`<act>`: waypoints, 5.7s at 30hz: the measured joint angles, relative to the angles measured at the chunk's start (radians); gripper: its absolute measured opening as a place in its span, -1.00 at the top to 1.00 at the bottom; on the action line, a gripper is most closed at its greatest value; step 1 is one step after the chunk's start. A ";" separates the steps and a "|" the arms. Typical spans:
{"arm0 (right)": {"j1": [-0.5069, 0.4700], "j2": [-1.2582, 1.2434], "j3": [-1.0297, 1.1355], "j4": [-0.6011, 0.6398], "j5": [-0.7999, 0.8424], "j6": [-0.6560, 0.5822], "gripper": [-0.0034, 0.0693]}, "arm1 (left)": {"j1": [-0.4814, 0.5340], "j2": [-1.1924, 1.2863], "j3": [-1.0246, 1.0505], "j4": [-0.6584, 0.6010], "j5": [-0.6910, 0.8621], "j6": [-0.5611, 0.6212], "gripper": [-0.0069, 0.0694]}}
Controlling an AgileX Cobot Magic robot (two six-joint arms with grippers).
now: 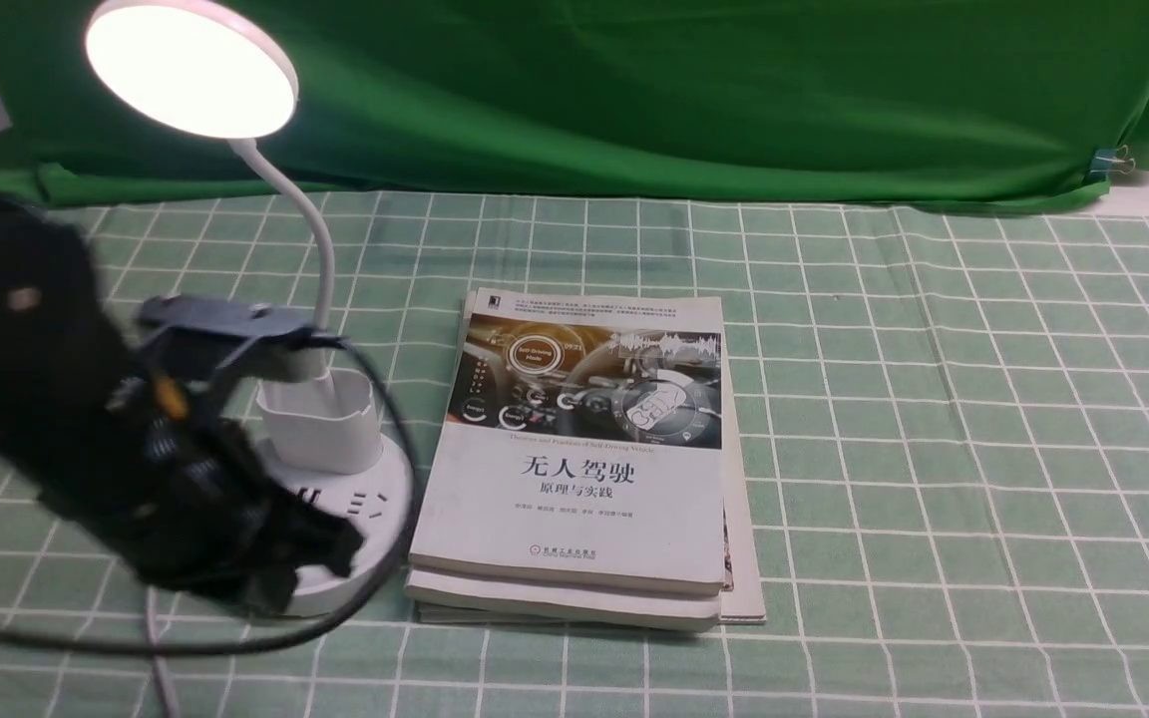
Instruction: Turn off the desk lamp on the blue coffee tablecloth by hand.
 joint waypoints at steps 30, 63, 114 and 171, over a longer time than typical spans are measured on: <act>0.000 0.000 0.000 0.000 0.000 0.000 0.24 | 0.075 0.305 -0.171 0.028 -0.022 0.057 0.76; 0.000 0.000 0.000 0.000 0.000 0.000 0.24 | 0.029 0.387 -0.186 0.125 -0.057 0.004 0.76; 0.000 0.000 0.000 0.000 0.000 0.000 0.24 | 0.029 -0.374 0.253 0.053 -0.438 0.004 0.76; 0.000 0.000 0.000 0.000 -0.003 0.000 0.24 | 0.383 -1.410 0.978 0.044 -0.675 -0.055 0.76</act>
